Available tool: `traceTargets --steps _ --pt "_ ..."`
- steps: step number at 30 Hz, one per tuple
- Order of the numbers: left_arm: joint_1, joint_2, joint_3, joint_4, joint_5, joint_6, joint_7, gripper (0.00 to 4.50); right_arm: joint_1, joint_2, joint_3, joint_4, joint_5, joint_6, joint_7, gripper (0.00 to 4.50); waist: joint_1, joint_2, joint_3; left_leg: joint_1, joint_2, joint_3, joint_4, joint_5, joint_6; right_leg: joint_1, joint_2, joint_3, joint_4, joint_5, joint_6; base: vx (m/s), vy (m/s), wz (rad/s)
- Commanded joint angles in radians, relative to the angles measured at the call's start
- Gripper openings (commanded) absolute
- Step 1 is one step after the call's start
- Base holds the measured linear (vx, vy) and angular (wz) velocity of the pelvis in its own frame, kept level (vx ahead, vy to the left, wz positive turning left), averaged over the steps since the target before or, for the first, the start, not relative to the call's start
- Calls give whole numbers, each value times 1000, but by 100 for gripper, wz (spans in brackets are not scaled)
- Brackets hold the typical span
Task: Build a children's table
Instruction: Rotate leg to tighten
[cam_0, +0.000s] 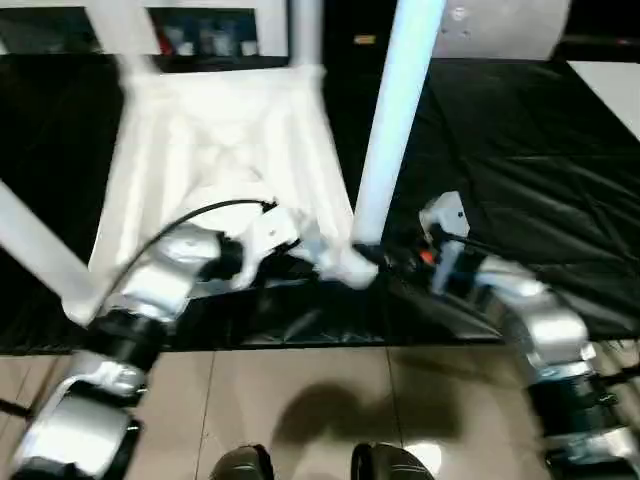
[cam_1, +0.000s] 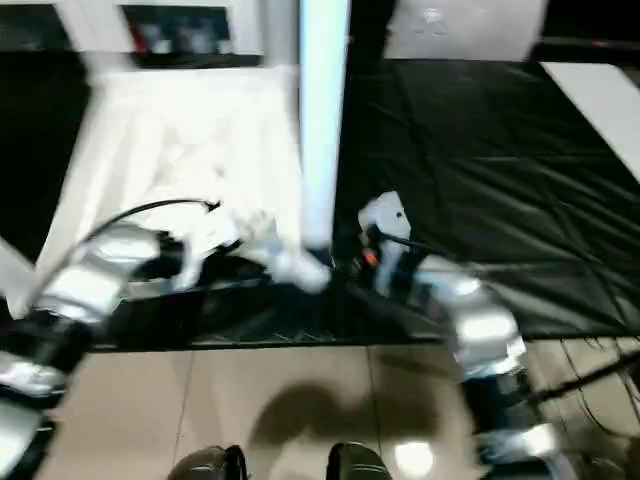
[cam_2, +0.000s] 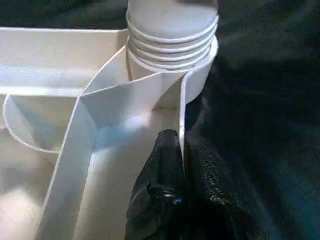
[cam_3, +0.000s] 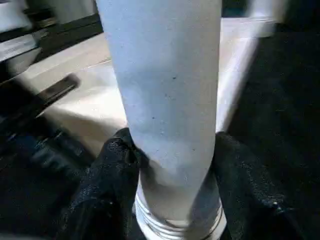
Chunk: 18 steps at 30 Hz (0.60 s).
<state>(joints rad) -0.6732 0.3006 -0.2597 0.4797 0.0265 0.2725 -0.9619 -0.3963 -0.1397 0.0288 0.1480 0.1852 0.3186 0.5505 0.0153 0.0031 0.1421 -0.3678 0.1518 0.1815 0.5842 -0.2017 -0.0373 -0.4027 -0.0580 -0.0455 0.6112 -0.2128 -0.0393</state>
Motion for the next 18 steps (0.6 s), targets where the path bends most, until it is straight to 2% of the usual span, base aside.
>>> traceTargets --steps 1,2,3,4,6,7,8,9,12,13,15,17,18 --pt "-62 -124 -5 5 13 24 174 0 4 126 62 90 -54 45 -193 192 3 0 -50 10 83 -37 -85 -171 24 35 -108 69 -95 -285 -209 0 0 0" --pt "-73 -152 0 15 17 33 212 0 -6 159 48 104 -57 46 -247 192 1 1 -52 8 80 -36 -84 -151 23 35 -105 68 -93 -259 -215 0 0 0" --pt "-77 -165 1 19 20 36 227 0 -11 177 42 110 -59 47 -273 192 2 0 -57 7 78 -36 -82 -123 28 42 -104 67 -88 -214 -217 0 0 0" --pt "-84 -185 0 25 27 40 252 0 -23 206 32 121 -69 49 -324 192 4 3 -57 6 78 -36 -81 -104 34 42 -104 67 -85 -175 -222 0 0 0" --pt "-89 -201 -12 28 45 36 272 0 -35 239 19 132 -69 45 -363 192 3 3 -65 6 77 -32 -75 -26 70 49 -100 66 -67 14 -253 52 -3 3" --pt "-90 -198 -21 30 56 29 273 0 -35 243 14 128 -60 39 -354 192 2 2 -68 4 74 -33 -72 -7 82 53 -98 64 -63 59 -259 58 -7 2" --pt "-86 -184 -33 29 70 17 274 0 -31 232 16 122 -63 21 -340 227 6 5 -69 4 73 -31 -69 20 111 57 -100 64 -58 131 -264 0 0 0" --pt "-81 -176 -36 25 72 14 267 0 -28 220 19 119 -60 12 -321 248 5 3 -68 2 73 -31 -68 30 133 59 -100 62 -56 168 -269 0 0 0" --pt "-48 -125 -39 -2 77 3 214 0 -11 153 3 98 -30 -28 -206 265 9 5 -66 2 78 -32 -69 -15 151 63 -103 59 -61 124 -273 0 0 0" --pt "-31 -96 -40 -11 83 -15 186 0 -5 106 1 92 -37 -57 -156 272 8 3 -66 -1 79 -32 -70 -18 152 65 -103 60 -60 116 -274 0 0 0" --pt "-21 -75 -41 -13 86 -28 172 0 -2 68 3 87 -38 -78 -110 285 6 2 -69 0 79 -31 -67 -11 154 64 -101 60 -58 116 -282 0 0 0" --pt "-10 -52 -42 -16 83 -45 145 0 -1 37 -10 76 -16 -81 -58 315 4 0 -69 -1 77 -31 -65 -11 160 66 -101 59 -59 112 -286 0 0 0" --pt "-4 -38 -43 -17 81 -54 129 0 0 19 -19 70 -1 -82 -26 315 4 1 -68 -1 78 -32 -66 -12 162 66 -102 59 -59 107 -287 0 0 0"
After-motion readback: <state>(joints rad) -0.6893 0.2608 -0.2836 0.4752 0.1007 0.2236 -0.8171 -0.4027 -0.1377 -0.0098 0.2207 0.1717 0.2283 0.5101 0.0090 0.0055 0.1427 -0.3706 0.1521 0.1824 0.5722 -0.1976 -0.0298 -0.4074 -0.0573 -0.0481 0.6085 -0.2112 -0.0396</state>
